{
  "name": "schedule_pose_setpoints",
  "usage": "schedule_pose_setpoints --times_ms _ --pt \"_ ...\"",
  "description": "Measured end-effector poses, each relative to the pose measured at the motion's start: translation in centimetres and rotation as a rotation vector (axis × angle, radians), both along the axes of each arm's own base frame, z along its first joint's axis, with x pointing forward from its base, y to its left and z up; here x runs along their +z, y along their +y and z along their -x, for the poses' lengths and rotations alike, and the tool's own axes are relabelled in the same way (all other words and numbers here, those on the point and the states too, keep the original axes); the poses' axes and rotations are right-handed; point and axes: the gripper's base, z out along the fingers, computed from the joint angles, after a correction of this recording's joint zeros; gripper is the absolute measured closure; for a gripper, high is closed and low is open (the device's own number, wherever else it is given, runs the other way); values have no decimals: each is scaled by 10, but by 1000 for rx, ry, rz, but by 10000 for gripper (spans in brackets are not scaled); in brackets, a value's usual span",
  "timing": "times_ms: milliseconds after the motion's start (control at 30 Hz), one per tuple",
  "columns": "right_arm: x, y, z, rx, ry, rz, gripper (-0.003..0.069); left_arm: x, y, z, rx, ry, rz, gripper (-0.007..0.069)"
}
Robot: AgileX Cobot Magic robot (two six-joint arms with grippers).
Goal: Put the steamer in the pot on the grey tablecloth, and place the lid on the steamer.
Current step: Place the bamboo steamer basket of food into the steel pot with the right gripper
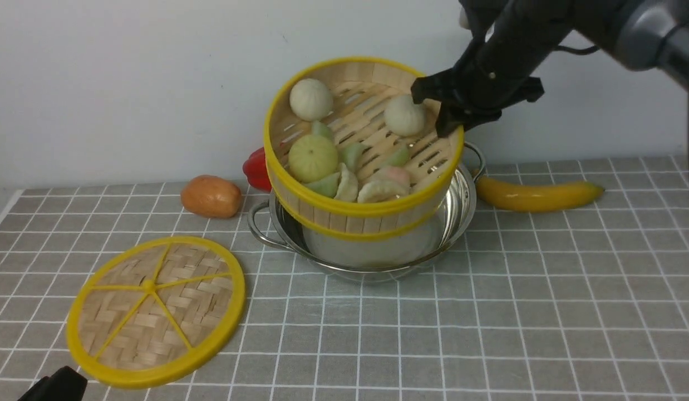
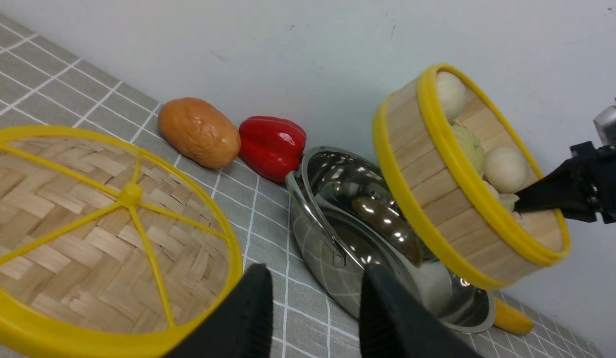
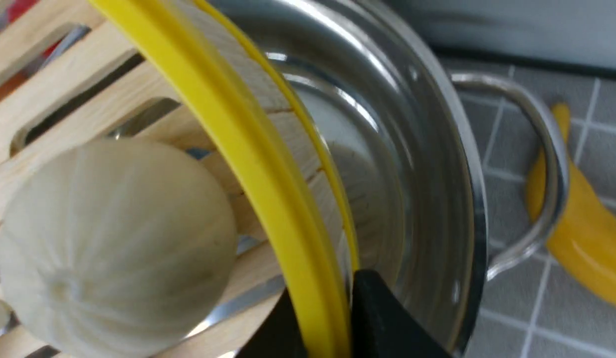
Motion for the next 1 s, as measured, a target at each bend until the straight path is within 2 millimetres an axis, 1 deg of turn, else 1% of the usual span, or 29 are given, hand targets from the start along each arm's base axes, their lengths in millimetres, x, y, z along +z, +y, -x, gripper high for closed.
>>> schedule_pose_setpoints --times_ms 67,167,267,300,333,400,467,567,800,900,933,967,1000 --pt "-7 2 -7 -7 -2 0 560 0 0 0 0 0 -1 382" --pt "-28 5 -15 -13 30 8 560 0 0 0 0 0 -1 382" --pt "-41 6 -18 -13 51 25 560 0 0 0 0 0 -1 382" --pt "-56 5 -21 -13 75 52 560 0 0 0 0 0 -1 382" --pt "-57 5 -21 -13 77 55 560 0 0 0 0 0 -1 382" --pt "-74 4 -25 -14 99 91 560 0 0 0 0 0 -1 382" --pt "-79 4 -26 -14 107 101 560 0 0 0 0 0 -1 382" --pt "-94 5 -28 -20 129 106 560 0 0 0 0 0 -3 382" --pt "-96 5 -29 -24 132 97 561 0 0 0 -1 -2 -10 382" --pt "-96 6 -29 -24 134 92 549 0 0 0 -3 -5 -34 382" --pt "-95 7 -28 -23 137 82 518 0 0 0 0 -12 -45 382" --pt "-95 7 -28 -24 138 80 514 0 0 0 0 -13 -47 382" --pt "-95 8 -28 -25 136 69 475 1 1 0 6 -20 -52 382"
